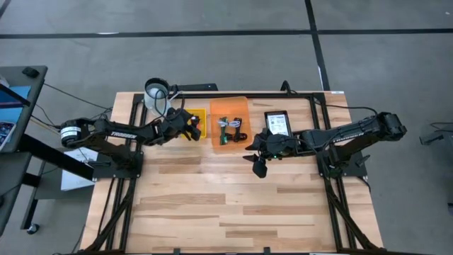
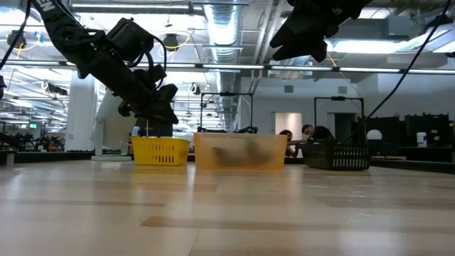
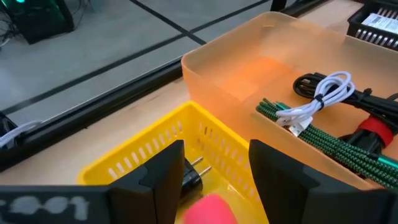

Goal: Pick and place items into bin
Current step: Put the pink charger adapter into the yellow bin, then return to home position

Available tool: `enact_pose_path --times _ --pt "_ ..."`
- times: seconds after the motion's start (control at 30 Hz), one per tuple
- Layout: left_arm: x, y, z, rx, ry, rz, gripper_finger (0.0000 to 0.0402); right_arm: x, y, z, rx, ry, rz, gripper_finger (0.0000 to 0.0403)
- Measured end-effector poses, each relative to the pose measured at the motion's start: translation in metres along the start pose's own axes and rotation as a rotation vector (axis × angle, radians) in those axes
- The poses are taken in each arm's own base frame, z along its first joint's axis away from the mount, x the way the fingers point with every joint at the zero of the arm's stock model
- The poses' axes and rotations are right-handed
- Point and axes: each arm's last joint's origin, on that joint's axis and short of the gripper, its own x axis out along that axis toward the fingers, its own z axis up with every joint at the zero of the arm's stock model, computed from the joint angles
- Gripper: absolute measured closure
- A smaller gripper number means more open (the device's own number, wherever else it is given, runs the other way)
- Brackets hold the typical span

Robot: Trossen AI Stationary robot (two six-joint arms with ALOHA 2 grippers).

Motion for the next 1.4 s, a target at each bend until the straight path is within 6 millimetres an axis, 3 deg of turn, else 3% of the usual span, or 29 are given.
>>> enact_pose_path --times 0.23,0.37,0.53,0.67,0.83,1.03,1.17,1.27,1.4 --pt "-0.002 0.0 0.003 -0.044 -0.017 -0.008 0.0229 0.0 0.0 0.0 -0.001 0.001 0.003 0.0235" --pt "-0.011 -0.001 0.01 -0.125 -0.015 -0.12 0.023 0.0 0.0 0.0 -0.001 0.002 0.006 0.0235" --pt "-0.036 -0.001 0.036 -0.263 -0.112 -0.356 0.023 0.0 0.0 0.0 0.056 0.004 0.008 0.0235" --pt "-0.074 0.002 0.063 -0.28 -0.28 -0.63 0.023 -0.004 0.002 0.006 0.118 -0.051 0.056 0.0235" --pt "-0.129 0.011 0.078 -0.173 -0.467 -0.838 0.023 -0.048 0.007 0.033 0.015 -0.321 0.154 0.0235" --pt "-0.167 0.026 0.068 -0.195 -0.485 -0.751 0.0231 -0.136 -0.013 0.04 -0.102 -0.544 0.168 0.0235" --pt "-0.179 0.028 0.062 -0.201 -0.5 -0.7 0.0231 -0.18 -0.031 0.019 -0.128 -0.552 0.146 0.0235" --pt "-0.184 0.025 0.06 -0.175 -0.517 -0.701 0.0231 -0.188 -0.04 -0.003 -0.146 -0.571 0.156 0.0235" --pt "-0.188 0.02 0.055 -0.159 -0.498 -0.672 0.0231 -0.183 -0.049 -0.043 -0.116 -0.615 0.232 0.0233"
